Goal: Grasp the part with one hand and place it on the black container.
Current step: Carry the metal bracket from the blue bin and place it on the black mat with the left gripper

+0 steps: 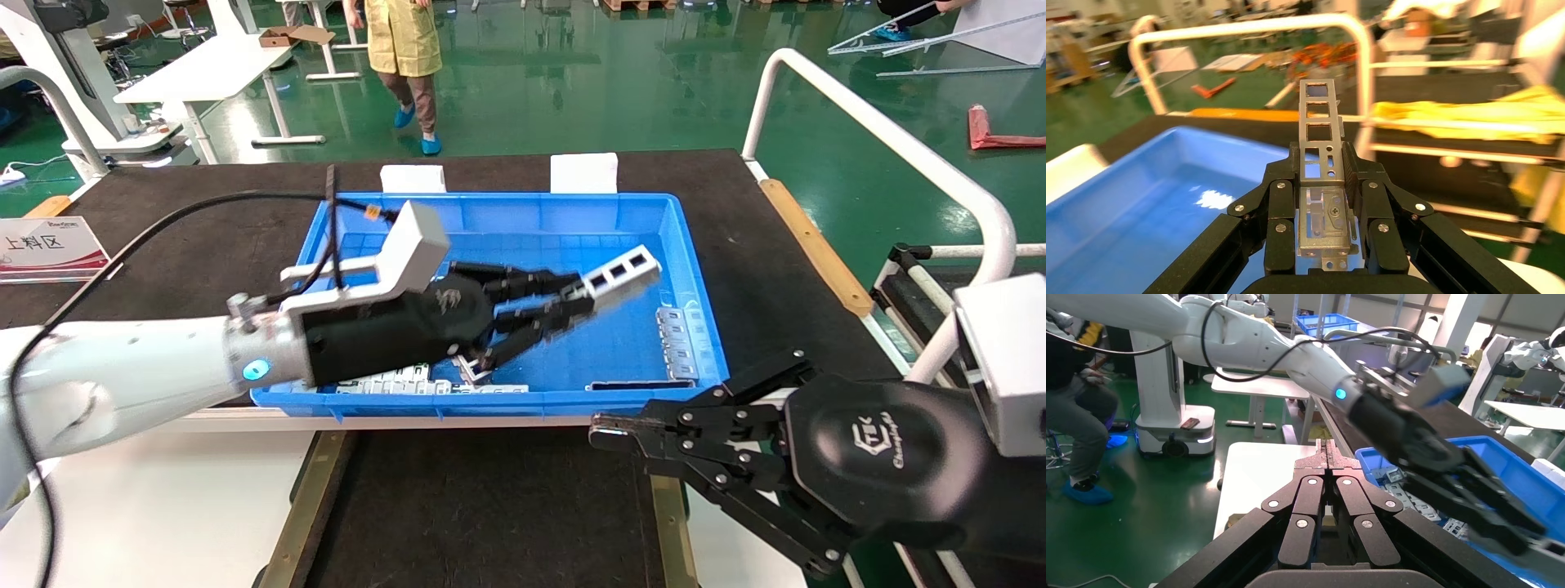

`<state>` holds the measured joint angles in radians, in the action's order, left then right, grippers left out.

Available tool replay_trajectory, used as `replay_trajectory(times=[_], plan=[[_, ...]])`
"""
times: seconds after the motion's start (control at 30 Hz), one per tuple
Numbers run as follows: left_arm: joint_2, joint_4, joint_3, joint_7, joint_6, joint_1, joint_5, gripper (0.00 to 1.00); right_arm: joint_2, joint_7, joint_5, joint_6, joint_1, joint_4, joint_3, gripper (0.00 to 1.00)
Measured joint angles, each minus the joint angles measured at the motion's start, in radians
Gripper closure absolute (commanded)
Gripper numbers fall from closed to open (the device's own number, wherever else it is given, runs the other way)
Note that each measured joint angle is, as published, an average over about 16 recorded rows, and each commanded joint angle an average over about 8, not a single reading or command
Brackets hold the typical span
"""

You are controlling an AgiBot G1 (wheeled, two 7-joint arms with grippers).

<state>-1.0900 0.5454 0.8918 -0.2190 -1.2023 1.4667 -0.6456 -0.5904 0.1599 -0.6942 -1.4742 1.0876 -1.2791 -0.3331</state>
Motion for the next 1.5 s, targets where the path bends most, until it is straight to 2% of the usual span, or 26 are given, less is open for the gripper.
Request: replay_trajectory(times=[0.13, 0.3, 0.53, 0.73, 1.03, 1.5], plan=[[0.085, 0.148, 0.001, 0.051, -0.008, -0.063, 0.017, 1.00, 0.000, 0.000, 0.000, 0.000, 0.000, 0.000, 0.000, 1.00], [0.197, 0.355, 0.008, 0.119, 0.053, -0.172, 0.031, 1.00, 0.000, 0.000, 0.000, 0.000, 0.000, 0.000, 0.000, 1.00], [0.320, 0.600, 0.033, 0.195, 0.238, -0.345, 0.028, 1.00, 0.000, 0.000, 0.000, 0.000, 0.000, 0.000, 0.000, 1.00], [0.361, 0.711, 0.059, 0.236, 0.435, -0.477, 0.015, 1.00, 0.000, 0.000, 0.000, 0.000, 0.000, 0.000, -0.001, 1.00], [0.299, 0.738, 0.075, 0.273, 0.726, -0.615, 0.022, 1.00, 0.000, 0.000, 0.001, 0.000, 0.000, 0.000, -0.001, 1.00], [0.066, 0.632, 0.038, 0.319, 1.073, -0.710, 0.081, 1.00, 0.000, -0.001, 0.001, 0.000, 0.000, 0.000, -0.001, 1.00]])
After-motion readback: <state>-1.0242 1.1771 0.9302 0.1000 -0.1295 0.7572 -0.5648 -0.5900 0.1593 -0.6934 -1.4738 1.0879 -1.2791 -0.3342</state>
